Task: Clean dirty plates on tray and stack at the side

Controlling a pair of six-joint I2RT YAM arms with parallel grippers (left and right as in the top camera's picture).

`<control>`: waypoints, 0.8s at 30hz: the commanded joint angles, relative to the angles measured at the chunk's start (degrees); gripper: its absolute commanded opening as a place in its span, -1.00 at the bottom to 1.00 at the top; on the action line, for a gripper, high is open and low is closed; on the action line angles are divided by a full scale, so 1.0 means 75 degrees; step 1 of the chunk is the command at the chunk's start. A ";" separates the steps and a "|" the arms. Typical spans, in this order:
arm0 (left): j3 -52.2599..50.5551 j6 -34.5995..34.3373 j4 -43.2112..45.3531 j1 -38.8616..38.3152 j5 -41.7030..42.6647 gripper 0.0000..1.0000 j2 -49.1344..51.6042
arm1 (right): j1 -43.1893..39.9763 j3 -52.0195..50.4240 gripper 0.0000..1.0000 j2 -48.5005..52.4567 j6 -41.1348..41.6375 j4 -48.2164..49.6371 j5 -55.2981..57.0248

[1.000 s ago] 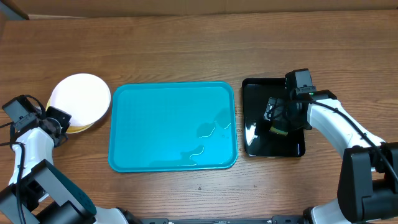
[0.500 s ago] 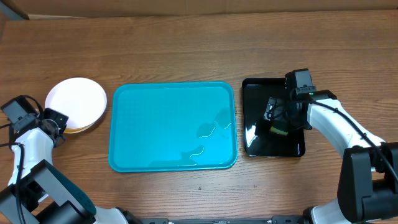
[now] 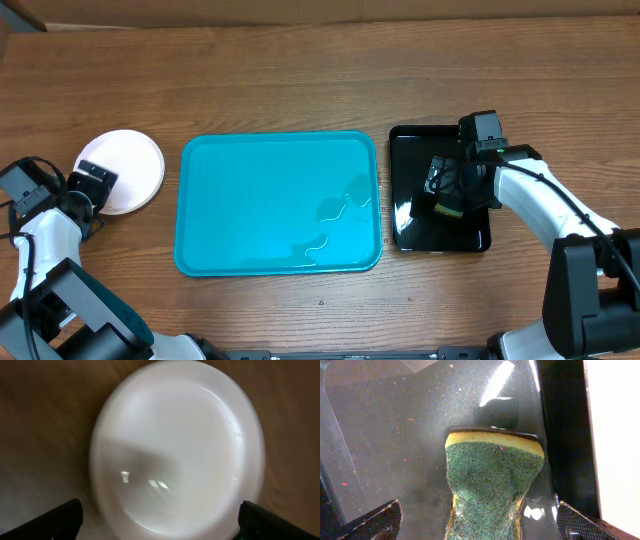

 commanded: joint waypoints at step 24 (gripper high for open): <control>0.0423 0.0691 -0.0831 -0.5473 0.1472 1.00 0.0029 | -0.0035 -0.0020 1.00 0.0035 -0.0044 0.0041 0.0134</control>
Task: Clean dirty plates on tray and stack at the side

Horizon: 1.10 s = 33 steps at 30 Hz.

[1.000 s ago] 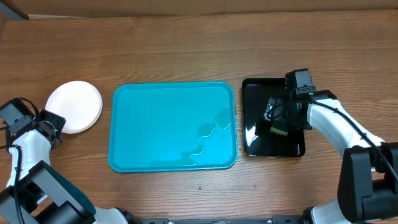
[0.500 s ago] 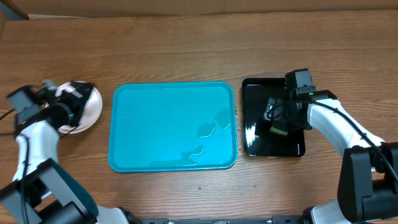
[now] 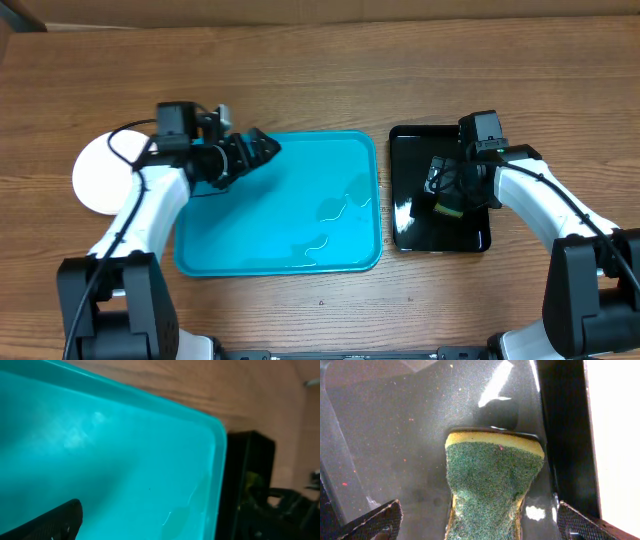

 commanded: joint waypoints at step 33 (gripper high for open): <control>0.0125 0.0207 -0.0020 -0.0344 -0.0909 1.00 0.0029 | -0.0017 -0.0207 1.00 -0.5563 -0.0047 0.0044 0.0137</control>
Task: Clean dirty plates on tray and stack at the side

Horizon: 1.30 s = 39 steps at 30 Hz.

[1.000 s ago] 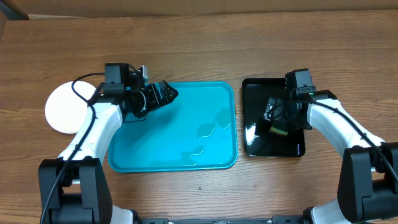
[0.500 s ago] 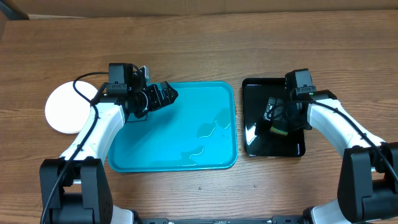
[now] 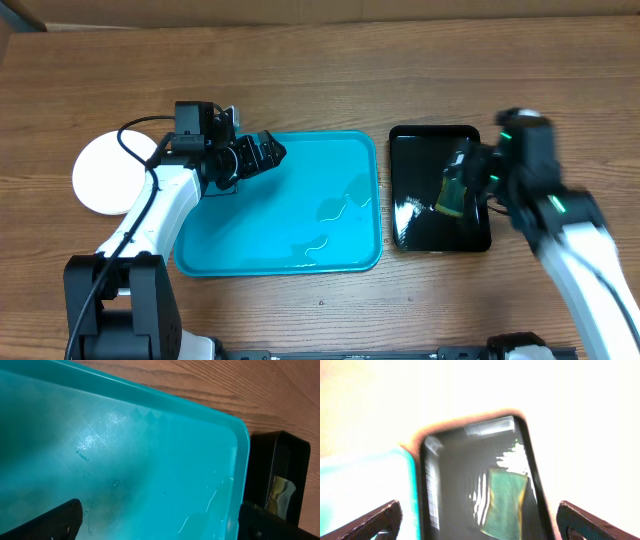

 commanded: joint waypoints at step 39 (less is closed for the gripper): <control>0.0125 0.0204 -0.0023 -0.0020 -0.0070 0.99 0.0029 | -0.0070 -0.6749 1.00 -0.8658 -0.0778 0.7679 -0.0411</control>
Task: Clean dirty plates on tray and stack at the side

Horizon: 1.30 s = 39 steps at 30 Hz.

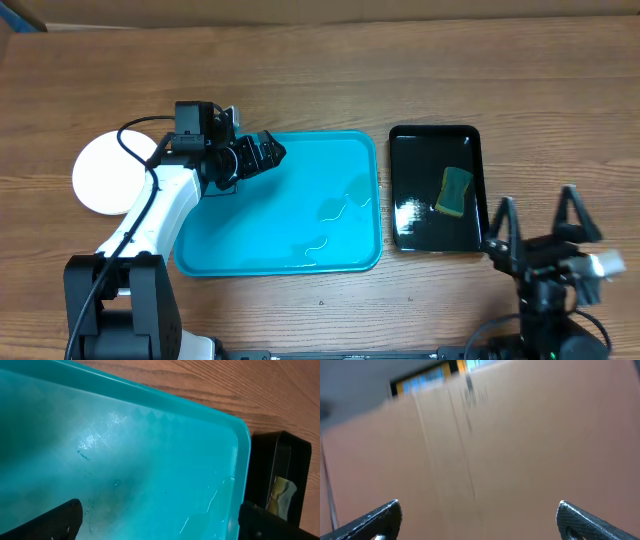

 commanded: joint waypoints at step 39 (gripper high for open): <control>0.0125 0.0207 0.0000 -0.0020 -0.0041 1.00 0.0029 | -0.0032 -0.0863 1.00 -0.0064 -0.0408 -0.3025 -0.0367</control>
